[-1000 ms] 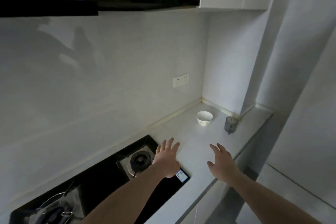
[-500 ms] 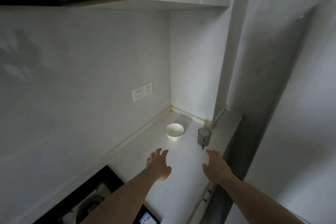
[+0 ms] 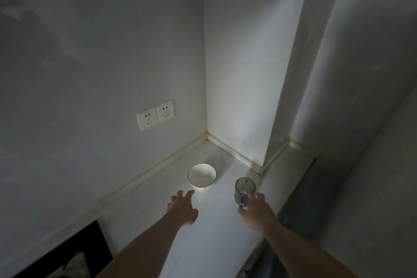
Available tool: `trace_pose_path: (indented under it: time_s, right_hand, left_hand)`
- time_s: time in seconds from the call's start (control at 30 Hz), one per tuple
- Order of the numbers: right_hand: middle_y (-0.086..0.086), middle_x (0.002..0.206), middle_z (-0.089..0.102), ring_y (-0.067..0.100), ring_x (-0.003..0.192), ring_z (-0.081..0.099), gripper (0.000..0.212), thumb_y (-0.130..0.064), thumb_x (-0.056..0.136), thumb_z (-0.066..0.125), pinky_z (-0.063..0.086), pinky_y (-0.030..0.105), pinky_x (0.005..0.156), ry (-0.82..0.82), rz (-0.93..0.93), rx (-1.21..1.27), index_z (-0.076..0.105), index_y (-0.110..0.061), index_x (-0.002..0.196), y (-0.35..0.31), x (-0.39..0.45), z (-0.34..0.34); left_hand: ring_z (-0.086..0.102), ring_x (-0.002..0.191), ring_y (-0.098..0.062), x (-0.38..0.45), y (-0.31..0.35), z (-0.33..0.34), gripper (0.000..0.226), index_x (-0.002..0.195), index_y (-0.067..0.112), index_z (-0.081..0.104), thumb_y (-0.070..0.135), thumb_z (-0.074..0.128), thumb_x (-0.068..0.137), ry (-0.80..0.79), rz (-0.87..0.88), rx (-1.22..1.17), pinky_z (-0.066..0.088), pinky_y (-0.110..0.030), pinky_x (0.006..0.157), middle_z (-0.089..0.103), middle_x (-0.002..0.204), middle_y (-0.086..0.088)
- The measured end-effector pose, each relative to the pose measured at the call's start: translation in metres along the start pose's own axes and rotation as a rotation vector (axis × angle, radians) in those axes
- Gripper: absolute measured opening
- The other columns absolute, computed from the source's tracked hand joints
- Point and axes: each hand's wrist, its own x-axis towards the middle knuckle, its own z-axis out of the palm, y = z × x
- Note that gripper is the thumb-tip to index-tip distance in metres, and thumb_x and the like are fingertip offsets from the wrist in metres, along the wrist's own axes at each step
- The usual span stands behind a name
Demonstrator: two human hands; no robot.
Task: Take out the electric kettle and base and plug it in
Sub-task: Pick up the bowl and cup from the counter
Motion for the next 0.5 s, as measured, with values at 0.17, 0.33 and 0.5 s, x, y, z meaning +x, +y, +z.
trace_pose_path:
  time_s: [0.17,0.33,0.5]
  right_hand:
    - [0.006,0.143,0.039,0.028,0.119,0.059,0.053,-0.039,0.092,0.058,0.051,0.04,0.098,-0.019,0.016,-0.001,0.042,-0.034,0.143,0.007,0.036,0.006]
    - [0.007,0.144,0.039,0.027,0.12,0.059,0.05,-0.039,0.094,0.057,0.051,0.038,0.099,-0.001,0.042,-0.007,0.044,-0.031,0.142,0.009,0.067,0.013]
    - [0.007,0.144,0.039,0.029,0.121,0.059,0.052,-0.036,0.093,0.054,0.05,0.037,0.097,0.041,0.059,0.016,0.043,-0.03,0.143,0.015,0.094,0.021]
  left_hand:
    - [0.037,0.136,-0.034,0.049,0.016,-0.009,0.07,0.154,0.033,0.023,0.035,0.051,0.09,-0.031,-0.05,-0.052,0.038,-0.042,0.108,0.033,0.151,-0.01]
    - [0.039,0.134,-0.033,0.094,0.019,0.002,0.069,0.153,0.037,0.024,0.037,0.05,0.09,-0.074,-0.08,-0.103,0.037,-0.04,0.108,0.038,0.147,-0.01]
    - [0.04,0.136,-0.03,0.122,0.023,0.014,0.058,0.147,0.035,0.038,0.033,0.049,0.09,-0.107,-0.094,-0.143,0.039,-0.038,0.109,0.044,0.145,-0.007]
